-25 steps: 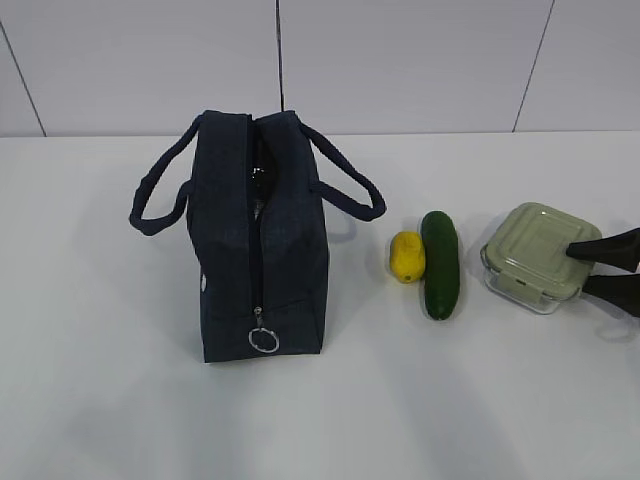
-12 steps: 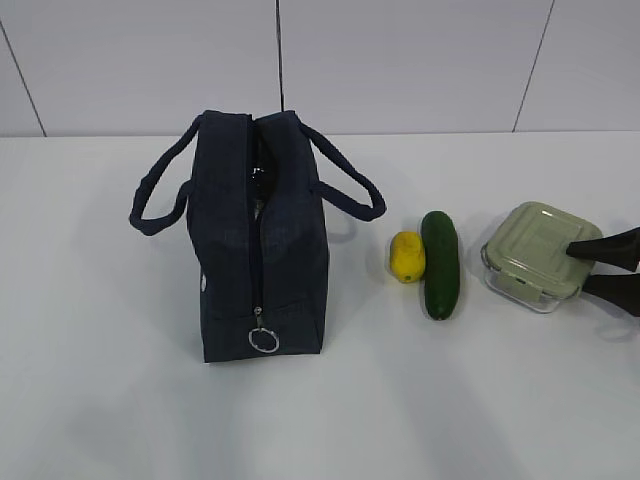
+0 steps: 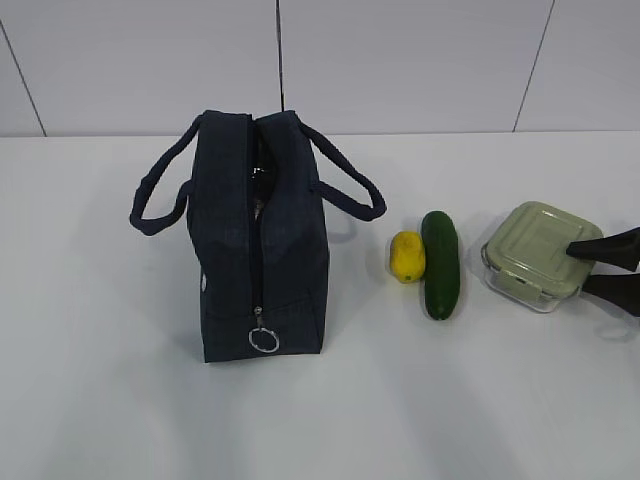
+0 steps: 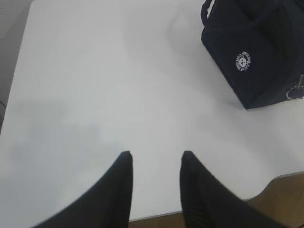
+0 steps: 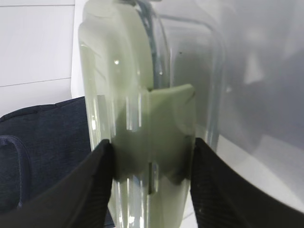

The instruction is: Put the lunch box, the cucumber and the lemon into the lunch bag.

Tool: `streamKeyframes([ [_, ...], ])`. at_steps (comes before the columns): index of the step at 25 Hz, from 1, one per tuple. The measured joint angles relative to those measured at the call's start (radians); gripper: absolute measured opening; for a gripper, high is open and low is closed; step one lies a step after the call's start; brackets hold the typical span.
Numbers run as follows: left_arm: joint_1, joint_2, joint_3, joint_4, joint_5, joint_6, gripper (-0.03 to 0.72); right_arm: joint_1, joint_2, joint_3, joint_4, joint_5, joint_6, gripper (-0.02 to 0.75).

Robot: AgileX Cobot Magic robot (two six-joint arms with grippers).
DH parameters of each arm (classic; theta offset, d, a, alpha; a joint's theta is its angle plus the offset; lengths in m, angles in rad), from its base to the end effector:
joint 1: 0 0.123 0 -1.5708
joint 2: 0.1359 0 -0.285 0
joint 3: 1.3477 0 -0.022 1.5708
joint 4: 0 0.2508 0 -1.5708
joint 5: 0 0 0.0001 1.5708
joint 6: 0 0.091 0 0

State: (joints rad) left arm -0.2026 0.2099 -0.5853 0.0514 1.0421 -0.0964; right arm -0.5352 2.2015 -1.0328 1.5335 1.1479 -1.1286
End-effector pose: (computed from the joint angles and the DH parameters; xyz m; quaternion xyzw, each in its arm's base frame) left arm 0.0229 -0.0006 0.3014 0.0475 0.8781 -0.0454 0.4740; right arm 0.3432 -0.1070 0.0829 0.2541 0.7903 0.5133 0.2176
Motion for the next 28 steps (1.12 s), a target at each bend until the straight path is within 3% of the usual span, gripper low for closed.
streamKeyframes([
  [16, 0.0, 0.496, -0.124, -0.147, -0.235, 0.0, 0.241, 0.0, 0.0, 0.0, 0.004, 0.0, 0.0, 0.369],
  [28, 0.0, 0.86, -0.214, -0.343, -0.327, 0.023, 0.24, 0.0, 0.0, 0.0, 0.011, 0.0, 0.0, 0.369],
])
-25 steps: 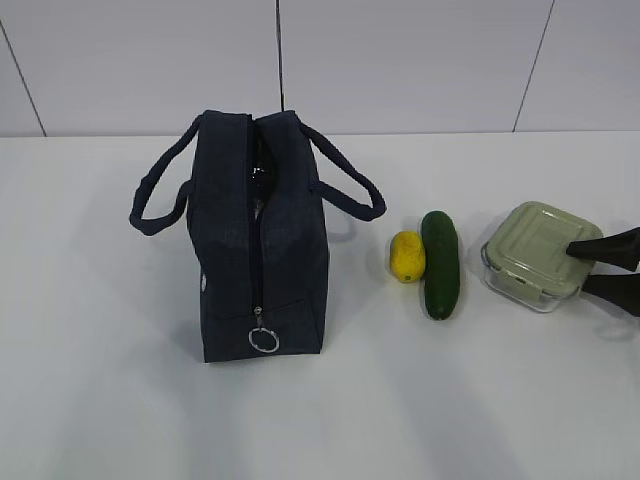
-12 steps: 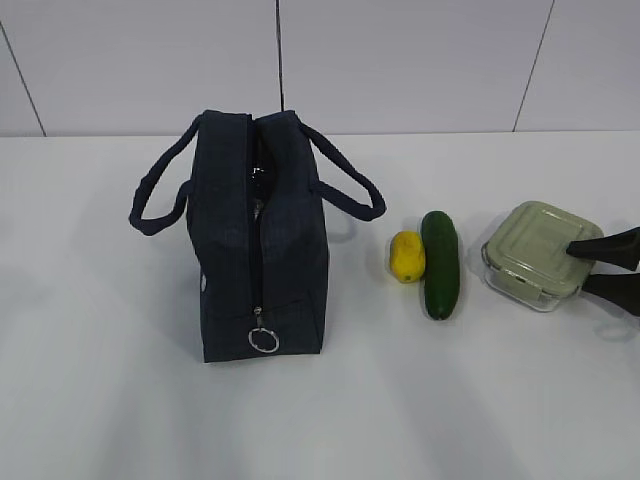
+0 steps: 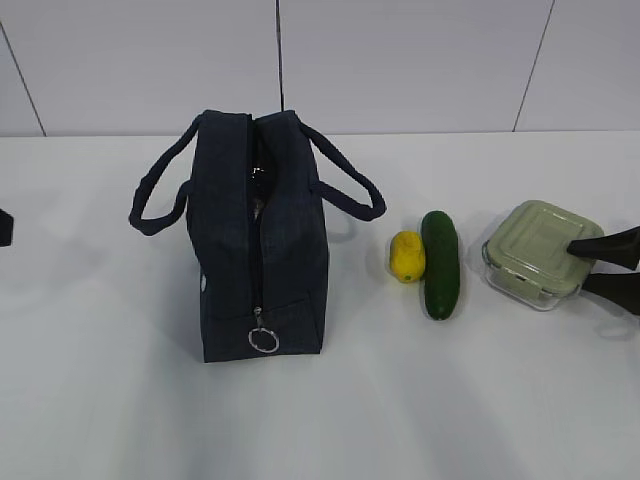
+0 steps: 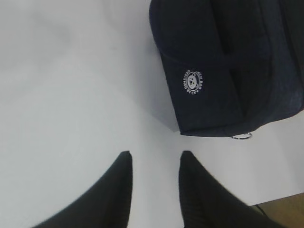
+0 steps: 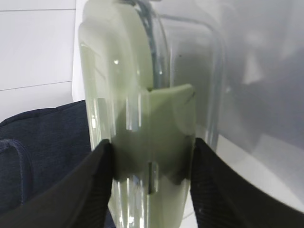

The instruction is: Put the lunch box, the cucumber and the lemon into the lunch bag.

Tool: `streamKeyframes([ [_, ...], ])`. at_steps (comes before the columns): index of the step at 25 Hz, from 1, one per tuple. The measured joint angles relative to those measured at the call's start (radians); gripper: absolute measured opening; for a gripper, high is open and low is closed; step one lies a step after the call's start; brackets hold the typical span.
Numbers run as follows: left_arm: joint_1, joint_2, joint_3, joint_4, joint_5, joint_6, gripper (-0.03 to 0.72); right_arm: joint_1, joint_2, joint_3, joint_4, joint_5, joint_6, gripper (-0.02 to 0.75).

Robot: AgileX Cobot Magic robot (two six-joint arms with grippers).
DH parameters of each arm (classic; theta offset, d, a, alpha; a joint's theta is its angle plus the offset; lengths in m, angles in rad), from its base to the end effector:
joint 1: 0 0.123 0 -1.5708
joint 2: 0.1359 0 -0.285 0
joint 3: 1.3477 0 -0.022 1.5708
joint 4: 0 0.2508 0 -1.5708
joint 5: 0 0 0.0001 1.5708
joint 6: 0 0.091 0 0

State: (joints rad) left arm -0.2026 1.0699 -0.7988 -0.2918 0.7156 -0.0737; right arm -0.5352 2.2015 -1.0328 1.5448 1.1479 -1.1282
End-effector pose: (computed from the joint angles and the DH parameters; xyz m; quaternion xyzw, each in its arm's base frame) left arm 0.1982 -0.0583 0.2962 -0.0119 0.9369 -0.1699 0.3054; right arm 0.3439 -0.1074 0.0833 0.2580 0.7875 0.5144 0.2206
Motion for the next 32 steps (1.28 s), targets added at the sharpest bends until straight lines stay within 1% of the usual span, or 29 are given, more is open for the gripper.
streamKeyframes([
  [3, 0.0, 0.095, -0.051, -0.098, -0.003, 0.074, 0.24, 0.0, 0.0, 0.0, 0.0, 0.0, 0.002, 0.369],
  [7, 0.0, 0.198, -0.152, -0.221, -0.008, 0.154, 0.241, 0.0, 0.0, 0.0, 0.002, 0.0, 0.002, 0.369],
  [14, 0.0, 0.347, -0.308, -0.276, 0.011, 0.196, 0.244, 0.0, 0.0, 0.0, 0.002, 0.0, 0.002, 0.369],
  [16, 0.0, 0.387, -0.326, -0.315, 0.018, 0.222, 0.255, 0.0, 0.0, 0.0, 0.002, 0.0, 0.002, 0.369],
  [21, 0.0, 0.469, -0.361, -0.45, 0.027, 0.291, 0.328, 0.0, 0.0, 0.0, 0.003, 0.0, 0.002, 0.369],
  [25, -0.007, 0.526, -0.383, -0.55, 0.036, 0.348, 0.342, 0.0, 0.0, 0.0, 0.004, 0.0, 0.002, 0.368],
  [32, -0.057, 0.591, -0.403, -0.566, 0.019, 0.378, 0.342, 0.0, 0.0, 0.0, 0.004, 0.0, 0.002, 0.368],
])
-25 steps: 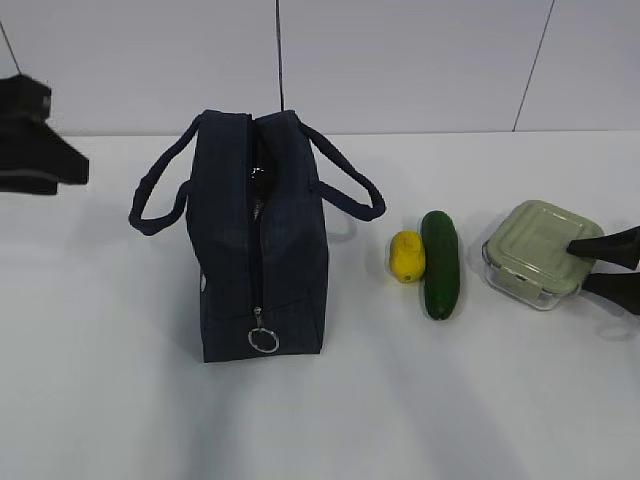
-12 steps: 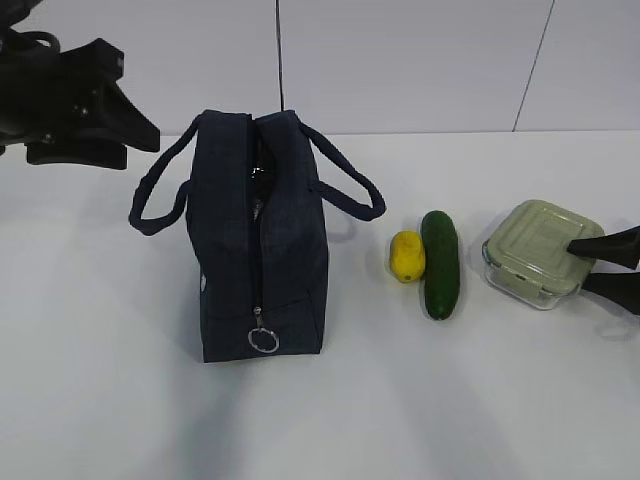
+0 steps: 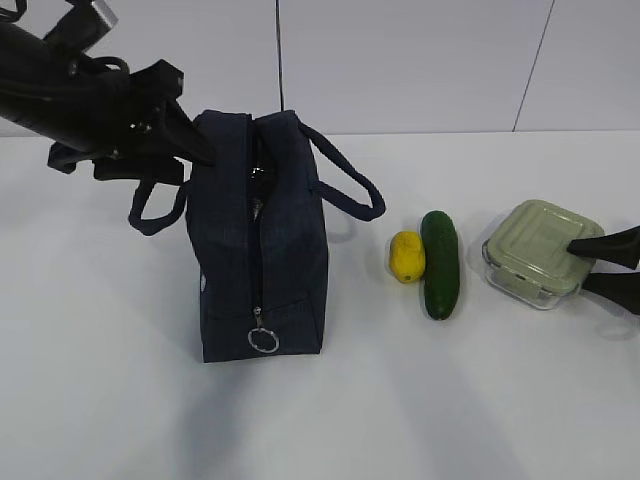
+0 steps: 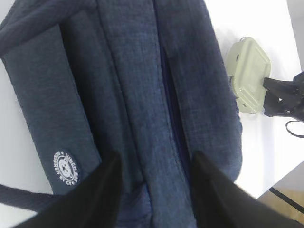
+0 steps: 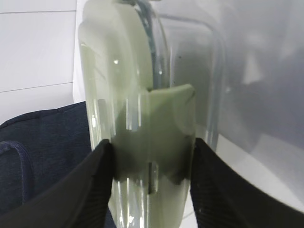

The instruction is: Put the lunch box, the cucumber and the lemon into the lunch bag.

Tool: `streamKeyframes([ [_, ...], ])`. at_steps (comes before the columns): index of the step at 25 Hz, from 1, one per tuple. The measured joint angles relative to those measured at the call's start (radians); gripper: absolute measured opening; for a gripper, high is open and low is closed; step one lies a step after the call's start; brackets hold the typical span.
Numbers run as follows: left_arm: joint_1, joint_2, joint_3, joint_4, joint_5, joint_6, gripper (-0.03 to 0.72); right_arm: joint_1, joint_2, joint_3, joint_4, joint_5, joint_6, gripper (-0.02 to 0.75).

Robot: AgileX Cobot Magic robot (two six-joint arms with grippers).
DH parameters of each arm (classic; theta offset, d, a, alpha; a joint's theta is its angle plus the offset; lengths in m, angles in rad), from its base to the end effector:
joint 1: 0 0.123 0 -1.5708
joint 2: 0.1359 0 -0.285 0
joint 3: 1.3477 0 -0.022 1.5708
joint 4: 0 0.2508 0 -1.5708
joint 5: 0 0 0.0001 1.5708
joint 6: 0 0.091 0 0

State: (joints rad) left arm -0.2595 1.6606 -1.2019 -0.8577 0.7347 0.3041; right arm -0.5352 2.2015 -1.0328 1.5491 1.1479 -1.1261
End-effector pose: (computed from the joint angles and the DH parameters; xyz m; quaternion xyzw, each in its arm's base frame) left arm 0.3301 -0.1354 0.2685 0.0193 0.9158 -0.3376 0.2169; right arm 0.3442 -0.1076 0.0835 0.2602 0.7862 0.5151 0.2212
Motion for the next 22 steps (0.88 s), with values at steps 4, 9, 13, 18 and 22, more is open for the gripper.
streamKeyframes([
  [4, -0.013, 0.028, 0.0, -0.004, -0.008, 0.005, 0.342, 0.0, 0.0, 0.0, 0.0, 0.0, 0.0, 0.368],
  [9, -0.015, 0.053, 0.0, -0.006, -0.029, 0.006, 0.337, 0.0, 0.0, 0.0, 0.0, 0.0, 0.0, 0.368],
  [13, -0.015, 0.053, 0.0, -0.006, -0.051, 0.006, 0.27, 0.0, 0.0, 0.0, 0.0, 0.0, 0.0, 0.368],
  [18, -0.015, 0.053, 0.0, -0.006, -0.055, 0.006, 0.099, 0.0, 0.0, 0.0, 0.0, 0.0, 0.002, 0.368],
  [22, -0.015, 0.055, 0.0, -0.006, -0.064, 0.024, 0.001, 0.0, 0.0, 0.0, 0.0, 0.0, 0.002, 0.368],
])
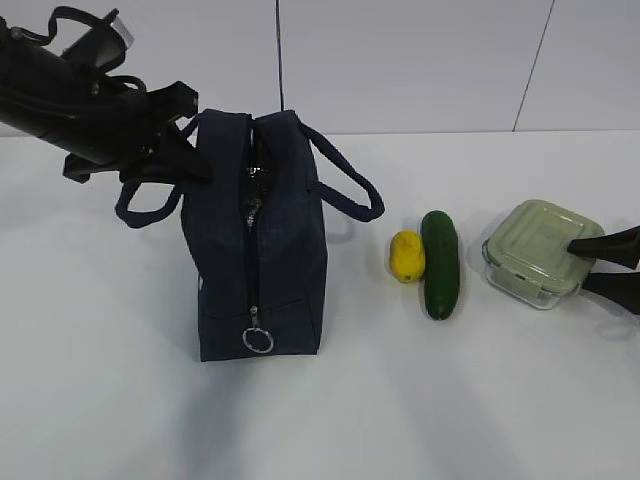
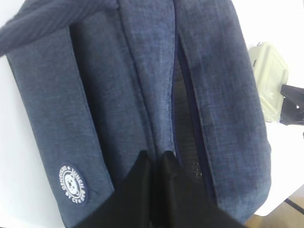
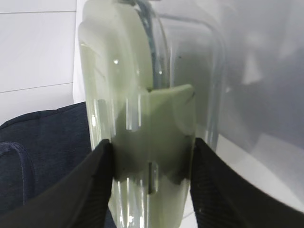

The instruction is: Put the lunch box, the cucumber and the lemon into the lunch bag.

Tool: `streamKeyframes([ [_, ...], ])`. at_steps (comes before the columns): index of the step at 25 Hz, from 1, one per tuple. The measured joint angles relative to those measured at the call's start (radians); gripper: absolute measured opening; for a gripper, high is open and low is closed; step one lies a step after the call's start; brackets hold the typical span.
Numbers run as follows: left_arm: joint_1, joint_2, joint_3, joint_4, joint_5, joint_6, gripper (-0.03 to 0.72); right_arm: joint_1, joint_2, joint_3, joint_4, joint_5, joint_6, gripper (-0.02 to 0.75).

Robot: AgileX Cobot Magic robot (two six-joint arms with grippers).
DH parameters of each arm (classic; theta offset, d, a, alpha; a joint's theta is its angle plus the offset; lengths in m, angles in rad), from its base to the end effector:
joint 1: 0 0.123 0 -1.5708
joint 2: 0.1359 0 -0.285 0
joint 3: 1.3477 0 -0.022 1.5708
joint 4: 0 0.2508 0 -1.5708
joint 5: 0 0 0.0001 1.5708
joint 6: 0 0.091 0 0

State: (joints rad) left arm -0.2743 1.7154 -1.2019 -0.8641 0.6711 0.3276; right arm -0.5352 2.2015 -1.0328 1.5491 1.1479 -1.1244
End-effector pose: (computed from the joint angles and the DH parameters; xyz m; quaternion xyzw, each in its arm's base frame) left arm 0.3406 -0.1406 0.2502 0.0155 0.9195 -0.3242 0.2217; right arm 0.3442 -0.1076 0.0835 0.2609 0.7859 0.5153 0.2208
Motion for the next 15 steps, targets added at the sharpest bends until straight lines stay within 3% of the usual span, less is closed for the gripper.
streamKeyframes([
  [15, 0.0, 0.001, 0.0, -0.029, 0.006, 0.012, -0.003, 0.0, -0.037, 0.0, -0.031, -0.027, 0.06, 0.368],
])
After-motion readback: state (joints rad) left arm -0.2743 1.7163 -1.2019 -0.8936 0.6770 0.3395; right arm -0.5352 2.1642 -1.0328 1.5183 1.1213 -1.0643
